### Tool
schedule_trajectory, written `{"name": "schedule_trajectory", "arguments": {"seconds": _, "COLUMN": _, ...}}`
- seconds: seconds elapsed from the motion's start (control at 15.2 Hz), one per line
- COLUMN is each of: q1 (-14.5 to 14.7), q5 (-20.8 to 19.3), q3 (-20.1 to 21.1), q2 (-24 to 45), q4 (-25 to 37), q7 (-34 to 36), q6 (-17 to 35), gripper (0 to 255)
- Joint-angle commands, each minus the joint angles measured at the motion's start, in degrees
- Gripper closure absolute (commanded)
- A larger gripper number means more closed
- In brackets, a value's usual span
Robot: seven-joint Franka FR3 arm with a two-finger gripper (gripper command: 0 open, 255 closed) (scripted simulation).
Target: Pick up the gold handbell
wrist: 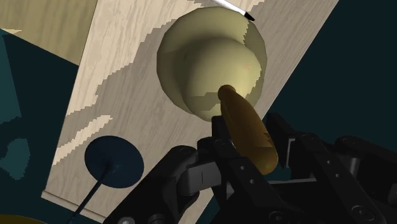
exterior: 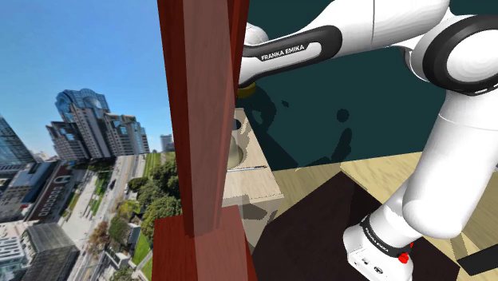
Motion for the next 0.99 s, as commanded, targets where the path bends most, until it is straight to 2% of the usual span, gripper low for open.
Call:
{"name": "schedule_trajectory", "arguments": {"seconds": 0.0, "q1": 0.0, "q5": 0.0, "q3": 0.0, "q2": 0.0, "q4": 0.0, "q7": 0.0, "q6": 0.1, "gripper": 255}}
{"name": "schedule_trajectory", "arguments": {"seconds": 0.46, "q1": 0.0, "q5": 0.0, "q3": 0.0, "q2": 0.0, "q4": 0.0, "q7": 0.0, "q6": 0.0, "gripper": 255}}
{"name": "schedule_trajectory", "arguments": {"seconds": 0.92, "q1": -0.1, "q5": 1.0, "q3": 0.3, "q2": -1.5, "q4": 3.4, "q7": -1.2, "q6": -4.6, "gripper": 255}}
